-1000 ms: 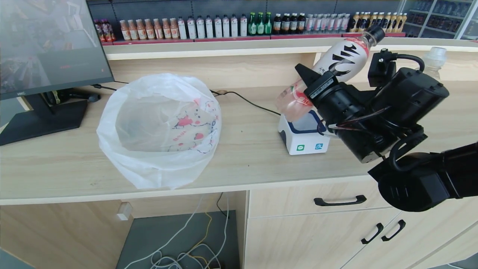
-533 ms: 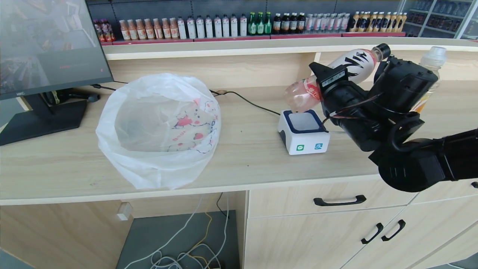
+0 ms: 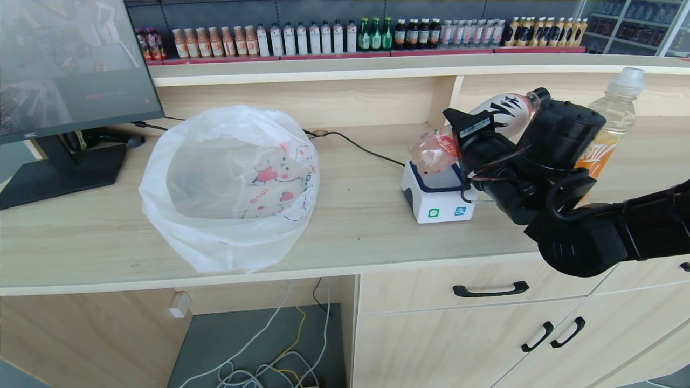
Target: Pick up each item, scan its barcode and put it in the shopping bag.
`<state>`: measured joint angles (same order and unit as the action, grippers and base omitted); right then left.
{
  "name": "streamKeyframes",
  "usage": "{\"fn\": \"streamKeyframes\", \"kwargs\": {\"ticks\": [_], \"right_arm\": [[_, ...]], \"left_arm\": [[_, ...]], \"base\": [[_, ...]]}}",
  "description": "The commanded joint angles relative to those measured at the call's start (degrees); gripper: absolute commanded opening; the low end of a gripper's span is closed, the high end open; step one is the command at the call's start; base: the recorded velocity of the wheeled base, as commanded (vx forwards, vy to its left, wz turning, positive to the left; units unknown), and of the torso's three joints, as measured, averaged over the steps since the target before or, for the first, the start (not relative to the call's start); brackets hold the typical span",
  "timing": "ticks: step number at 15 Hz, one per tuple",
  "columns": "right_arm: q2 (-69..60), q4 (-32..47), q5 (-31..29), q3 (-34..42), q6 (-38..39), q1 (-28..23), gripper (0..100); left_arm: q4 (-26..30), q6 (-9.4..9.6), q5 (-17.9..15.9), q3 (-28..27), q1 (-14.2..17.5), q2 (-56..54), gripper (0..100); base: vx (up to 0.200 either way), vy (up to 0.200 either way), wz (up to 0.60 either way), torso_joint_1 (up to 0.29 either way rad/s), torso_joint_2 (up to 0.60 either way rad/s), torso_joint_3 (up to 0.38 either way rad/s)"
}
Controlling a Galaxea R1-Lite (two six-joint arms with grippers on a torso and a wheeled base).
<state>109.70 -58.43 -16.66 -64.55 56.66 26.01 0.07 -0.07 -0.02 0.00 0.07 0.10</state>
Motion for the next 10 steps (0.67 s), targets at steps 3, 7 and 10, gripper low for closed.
{"fn": "streamKeyframes", "kwargs": {"ticks": [3,7,10], "right_arm": [[1.3,-0.1,-0.6,0.7,1.1,-0.2,0],[1.6,-0.2,-1.4,1.2,1.8,0.1,0],[1.8,-0.2,-1.4,1.2,1.9,0.1,0]], "left_arm": [[0.0,-0.01,0.0,0.0,-0.1,0.0,100],[0.0,-0.01,0.0,0.0,-0.1,0.0,100],[0.0,-0.01,0.0,0.0,0.0,0.0,100]], "base": [[0.0,0.0,0.0,0.0,0.0,0.0],[0.0,0.0,0.0,0.0,0.0,0.0],[0.0,0.0,0.0,0.0,0.0,0.0]]}}
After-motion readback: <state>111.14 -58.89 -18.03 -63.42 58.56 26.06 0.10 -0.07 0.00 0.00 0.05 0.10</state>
